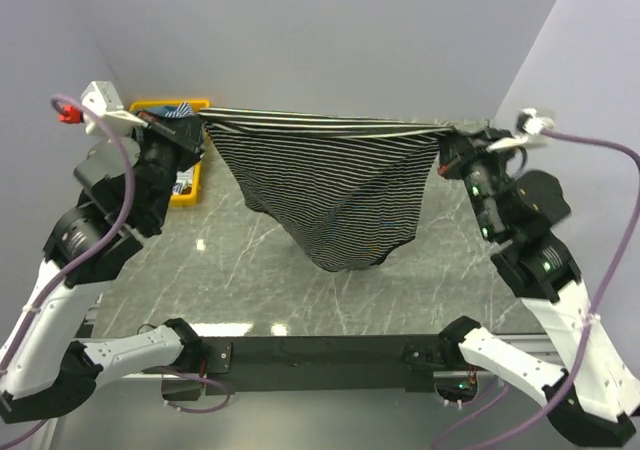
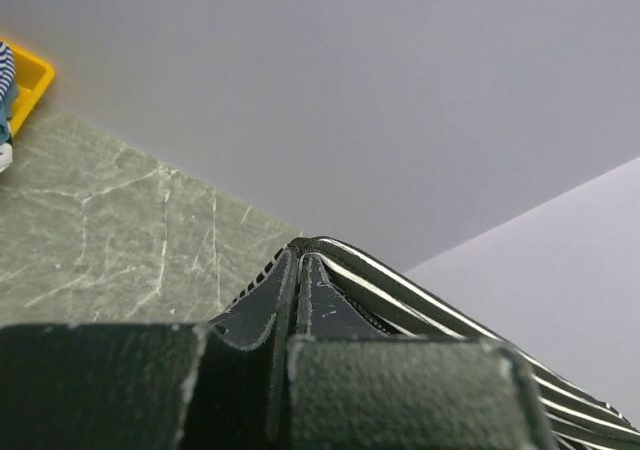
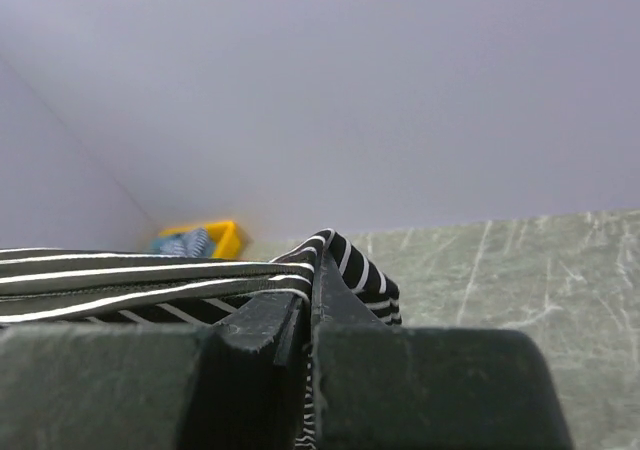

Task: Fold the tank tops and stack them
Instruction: Flatten the tank top out

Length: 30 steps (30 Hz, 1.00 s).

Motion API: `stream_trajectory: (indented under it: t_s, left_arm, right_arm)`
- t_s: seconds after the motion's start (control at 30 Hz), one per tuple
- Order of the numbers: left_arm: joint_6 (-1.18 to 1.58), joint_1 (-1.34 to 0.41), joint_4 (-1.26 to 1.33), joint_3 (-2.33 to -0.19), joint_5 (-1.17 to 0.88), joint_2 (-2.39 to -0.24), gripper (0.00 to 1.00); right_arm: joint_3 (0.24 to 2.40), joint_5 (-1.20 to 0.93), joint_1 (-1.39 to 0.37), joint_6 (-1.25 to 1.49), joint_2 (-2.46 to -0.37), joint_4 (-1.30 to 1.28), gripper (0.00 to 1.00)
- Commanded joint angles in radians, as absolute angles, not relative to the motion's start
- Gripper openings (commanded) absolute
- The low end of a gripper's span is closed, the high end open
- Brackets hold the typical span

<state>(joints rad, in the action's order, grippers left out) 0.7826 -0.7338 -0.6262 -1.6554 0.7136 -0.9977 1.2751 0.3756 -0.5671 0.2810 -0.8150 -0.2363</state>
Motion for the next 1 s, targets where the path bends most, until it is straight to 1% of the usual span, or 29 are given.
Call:
stream_trajectory:
  t_s: [0.0,0.07,0.13,0.17,0.2,0.23,0.27,0.3,0.33,0.37,0.4,0.43,0.47,0.5,0.57,0.6,0.63,0.7,0.73,0.77,0.8,0.83,0.87,0.9,0.93,0.97]
  left_arm:
    - [0.755,-0.701,-0.525,-1.657,0.761,-1.054,0.01]
    - [0.733,-0.666,-0.464,-1.672,0.712,-1.125,0.01]
    - [0.729,-0.574,-0.416,-1.695,0.579,-1.182,0.01]
    - [0.729,-0.536,-0.382,-1.701,0.519,-1.243,0.01]
    - [0.73,-0.462,-0.309,-1.713,0.391,-1.276,0.01]
    - [0.726,-0.427,-0.263,-1.721,0.33,-1.308,0.01]
    - [0.732,-0.395,-0.23,-1.736,0.277,-1.384,0.01]
    - [0.738,-0.326,-0.206,-1.794,0.214,-1.425,0.0]
    - [0.742,-0.293,-0.157,-1.834,0.104,-1.469,0.0]
    - [0.761,-0.267,-0.147,-1.935,0.053,-1.553,0.0]
    - [0.767,-0.22,-0.14,-1.998,0.01,-1.601,0.01]
    - [0.772,-0.198,-0.153,-2.073,-0.065,-1.694,0.01]
    - [0.778,-0.181,-0.173,-2.159,-0.099,-1.742,0.01]
    - [0.779,-0.154,-0.193,-2.342,-0.126,-1.791,0.01]
    - [0.802,-0.129,-0.229,-2.538,-0.194,-1.891,0.01]
    - [0.822,-0.097,-0.213,-2.545,-0.222,-1.901,0.0]
    - [0.847,-0.08,-0.177,-2.524,-0.242,-1.875,0.0]
    - [0.891,-0.051,-0.089,-2.378,-0.265,-1.821,0.01]
    - [0.893,-0.049,-0.074,-2.328,-0.265,-1.769,0.01]
    - [0.884,-0.048,-0.068,-2.233,-0.261,-1.746,0.01]
    - [0.887,-0.048,-0.063,-2.18,-0.267,-1.723,0.01]
    - [0.899,-0.048,-0.055,-2.121,-0.27,-1.673,0.01]
    - [0.911,-0.048,-0.017,-1.97,-0.276,-1.642,0.01]
    - [0.929,-0.049,0.0,-1.88,-0.281,-1.606,0.01]
    - [0.952,-0.049,0.05,-1.785,-0.288,-1.535,0.0]
    - [1.007,-0.051,0.078,-1.584,-0.296,-1.495,0.01]
  right_arm:
    - [1.347,0.416,-0.557,0.19,-0.926,-0.268,0.0]
    - [1.389,0.416,-0.537,0.169,-1.024,-0.258,0.0]
    - [1.428,0.411,-0.493,0.15,-1.092,-0.247,0.0]
    - [1.468,0.394,-0.468,0.15,-1.159,-0.241,0.0]
    - [1.489,0.349,-0.445,0.155,-1.193,-0.215,0.0]
    - [1.512,0.325,-0.401,0.158,-1.225,-0.203,0.0]
    - [1.572,0.312,-0.382,0.158,-1.294,-0.18,0.0]
    - [1.609,0.299,-0.368,0.155,-1.328,-0.173,0.0]
    - [1.65,0.281,-0.353,0.155,-1.366,-0.173,0.0]
    - [1.748,0.275,-0.329,0.149,-1.437,-0.181,0.0]
    - [1.8,0.273,-0.319,0.141,-1.469,-0.184,0.0]
    - [1.912,0.273,-0.313,0.135,-1.532,-0.187,0.0]
    - [1.972,0.267,-0.305,0.127,-1.563,-0.193,0.0]
    - [2.038,0.264,-0.289,0.118,-1.595,-0.219,0.0]
    - [2.191,0.259,-0.276,0.1,-1.659,-0.238,0.0]
    - [2.233,0.261,-0.273,0.094,-1.675,-0.242,0.0]
    - [2.268,0.261,-0.27,0.087,-1.693,-0.245,0.0]
    - [2.313,0.261,-0.267,0.08,-1.698,-0.255,0.0]
    - [2.277,0.262,-0.265,0.081,-1.68,-0.253,0.0]
    - [2.237,0.264,-0.267,0.089,-1.661,-0.238,0.0]
    - [2.18,0.262,-0.267,0.098,-1.637,-0.221,0.0]
    - [2.036,0.264,-0.268,0.11,-1.578,-0.198,0.0]
    - [1.957,0.259,-0.267,0.133,-1.545,-0.152,0.0]
    - [1.874,0.252,-0.267,0.149,-1.508,-0.132,0.0]
    - [1.706,0.255,-0.267,0.165,-1.44,-0.114,0.0]
    - [1.613,0.258,-0.267,0.205,-1.401,-0.08,0.0]
